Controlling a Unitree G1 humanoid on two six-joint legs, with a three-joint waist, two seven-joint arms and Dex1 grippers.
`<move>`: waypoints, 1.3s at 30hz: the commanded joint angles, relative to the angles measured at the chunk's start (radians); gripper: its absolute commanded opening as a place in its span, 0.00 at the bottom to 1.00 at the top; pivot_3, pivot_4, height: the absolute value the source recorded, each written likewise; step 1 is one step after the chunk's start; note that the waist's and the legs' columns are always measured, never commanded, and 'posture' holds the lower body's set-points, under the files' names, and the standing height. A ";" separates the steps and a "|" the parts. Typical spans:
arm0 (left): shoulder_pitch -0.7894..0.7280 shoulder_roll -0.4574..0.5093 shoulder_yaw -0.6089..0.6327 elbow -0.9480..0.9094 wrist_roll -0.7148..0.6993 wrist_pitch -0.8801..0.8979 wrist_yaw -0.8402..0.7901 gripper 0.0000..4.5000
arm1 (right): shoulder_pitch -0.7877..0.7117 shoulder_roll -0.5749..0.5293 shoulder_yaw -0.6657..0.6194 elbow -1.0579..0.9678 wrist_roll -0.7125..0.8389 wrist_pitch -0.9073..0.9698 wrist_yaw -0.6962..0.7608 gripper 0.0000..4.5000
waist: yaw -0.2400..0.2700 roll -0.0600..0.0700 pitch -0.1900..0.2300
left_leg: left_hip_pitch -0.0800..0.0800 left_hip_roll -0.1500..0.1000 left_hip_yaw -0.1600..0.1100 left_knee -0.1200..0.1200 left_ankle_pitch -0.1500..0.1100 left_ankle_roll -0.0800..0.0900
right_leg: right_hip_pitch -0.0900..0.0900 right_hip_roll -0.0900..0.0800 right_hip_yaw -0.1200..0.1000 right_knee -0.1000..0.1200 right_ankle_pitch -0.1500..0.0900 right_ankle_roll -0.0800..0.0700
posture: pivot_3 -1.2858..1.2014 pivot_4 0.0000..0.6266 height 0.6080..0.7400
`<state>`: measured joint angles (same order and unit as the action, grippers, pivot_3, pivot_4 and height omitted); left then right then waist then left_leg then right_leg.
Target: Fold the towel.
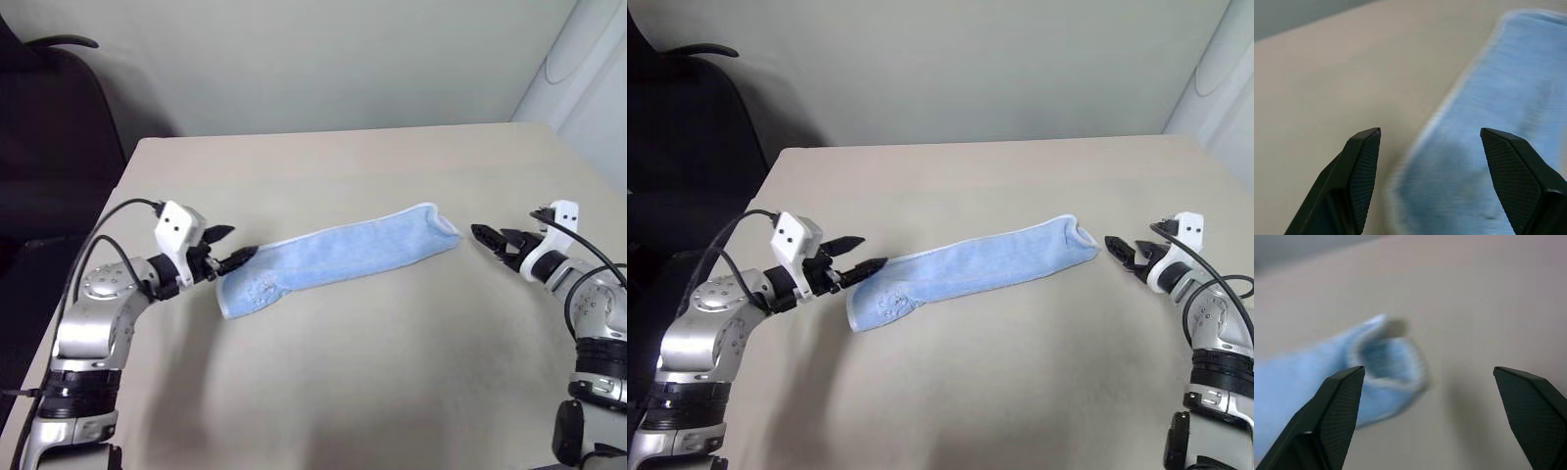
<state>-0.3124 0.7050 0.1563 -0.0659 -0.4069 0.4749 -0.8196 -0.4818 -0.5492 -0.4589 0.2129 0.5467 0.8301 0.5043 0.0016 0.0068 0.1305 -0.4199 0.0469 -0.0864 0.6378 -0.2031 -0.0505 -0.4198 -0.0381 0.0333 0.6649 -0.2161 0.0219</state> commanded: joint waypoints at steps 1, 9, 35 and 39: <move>0.003 0.023 -0.020 -0.046 -0.009 -0.016 -0.058 0.78 | -0.013 0.072 -0.134 -0.103 0.158 0.211 -0.144 0.99 | 0.001 -0.001 0.000 | 0.000 0.000 0.000 0.000 0.000 0.000 | 0.000 0.000 0.000 0.000 0.000 0.000 | 0.52 0.24 0.99; 0.054 0.060 -0.111 -0.064 0.038 -0.037 -0.148 0.78 | -0.093 0.212 -0.173 0.022 0.215 0.275 -0.281 0.99 | -0.001 -0.001 -0.001 | 0.000 0.000 -0.002 -0.003 0.000 0.001 | -0.002 0.001 0.000 -0.001 -0.001 -0.001 | 0.52 0.24 0.99; 0.311 0.116 -0.219 -0.128 0.120 -0.107 -0.235 0.78 | -0.236 0.142 -0.072 0.364 0.049 -0.158 -0.230 0.01 | -0.003 -0.002 -0.012 | 0.000 0.001 -0.005 -0.007 -0.007 -0.004 | -0.005 0.002 0.001 -0.001 -0.003 -0.011 | 0.52 0.24 0.99; 0.291 0.077 -0.177 -0.149 0.059 -0.082 -0.227 0.78 | -0.187 0.134 -0.105 0.220 0.092 -0.103 -0.267 0.01 | 0.007 0.000 -0.012 | 0.000 0.000 -0.005 -0.007 -0.008 -0.003 | -0.005 0.002 0.000 -0.001 -0.004 -0.010 | 0.52 0.24 0.99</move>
<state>-0.0358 0.7938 -0.0115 -0.1990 -0.3235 0.3613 -1.0399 -0.6713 -0.3808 -0.5224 0.5256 0.6083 0.7145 0.2637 0.0084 0.0065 0.1185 -0.4201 0.0473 -0.0911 0.6308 -0.2118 -0.0534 -0.4248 -0.0368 0.0334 0.6642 -0.2206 0.0120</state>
